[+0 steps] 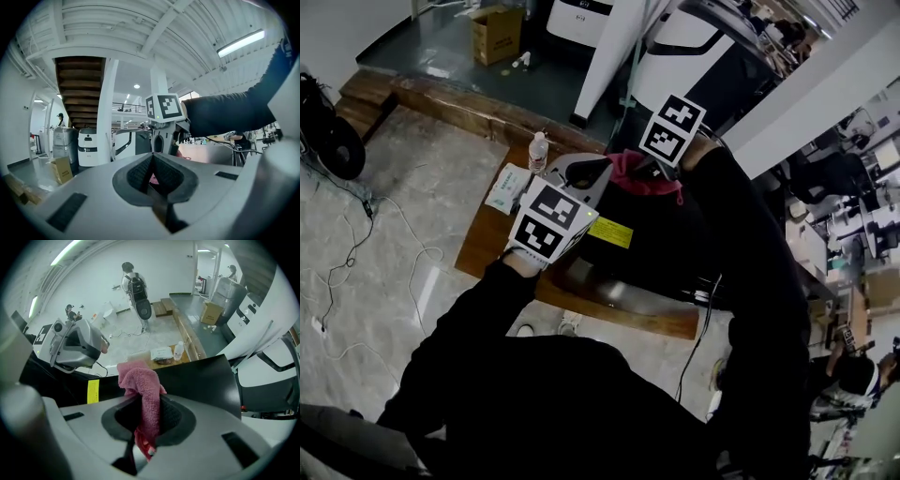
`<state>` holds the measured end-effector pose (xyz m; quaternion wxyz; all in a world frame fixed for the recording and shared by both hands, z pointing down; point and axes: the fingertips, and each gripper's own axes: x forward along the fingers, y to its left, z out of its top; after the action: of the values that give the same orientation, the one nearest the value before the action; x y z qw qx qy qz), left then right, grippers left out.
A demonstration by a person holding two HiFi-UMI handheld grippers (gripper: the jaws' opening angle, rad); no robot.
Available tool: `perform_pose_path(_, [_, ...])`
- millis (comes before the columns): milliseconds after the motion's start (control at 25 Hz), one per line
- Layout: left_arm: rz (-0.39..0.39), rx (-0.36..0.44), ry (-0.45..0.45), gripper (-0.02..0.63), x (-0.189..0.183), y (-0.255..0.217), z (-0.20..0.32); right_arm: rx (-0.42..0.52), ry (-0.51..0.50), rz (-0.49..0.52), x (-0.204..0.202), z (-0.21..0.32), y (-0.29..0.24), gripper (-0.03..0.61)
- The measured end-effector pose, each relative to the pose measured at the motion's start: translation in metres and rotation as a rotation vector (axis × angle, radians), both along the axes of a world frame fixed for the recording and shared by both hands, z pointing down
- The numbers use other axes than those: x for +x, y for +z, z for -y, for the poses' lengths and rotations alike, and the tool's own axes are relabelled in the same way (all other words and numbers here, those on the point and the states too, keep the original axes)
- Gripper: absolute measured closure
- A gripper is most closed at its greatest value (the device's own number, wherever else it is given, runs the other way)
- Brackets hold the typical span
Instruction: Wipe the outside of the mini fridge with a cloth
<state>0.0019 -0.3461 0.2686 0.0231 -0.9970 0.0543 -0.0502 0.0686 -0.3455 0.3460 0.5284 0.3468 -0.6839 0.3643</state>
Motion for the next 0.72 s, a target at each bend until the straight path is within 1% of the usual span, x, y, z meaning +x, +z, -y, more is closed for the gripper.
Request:
perform_pose_path(160, [-0.004, 0.001, 0.025, 0.607, -0.021, -0.001, -0.019, 0.002, -0.008, -0.014, -0.036, -0.027, -0.002, 0.508])
perform_pose_path(400, [-0.004, 0.024, 0.066, 0.607, -0.054, -0.003, -0.045, 0.001, -0.022, -0.025, -0.088, -0.065, -0.002, 0.508])
perform_pose_path(560, [-0.007, 0.027, 0.082, 0.607, -0.060, -0.009, -0.057, 0.002, -0.013, -0.023, -0.099, -0.080, -0.004, 0.508])
perform_pose_path(720, [-0.025, 0.038, 0.123, 0.607, -0.057, -0.020, -0.069, 0.039, 0.028, -0.009, -0.095, -0.094, -0.024, 0.505])
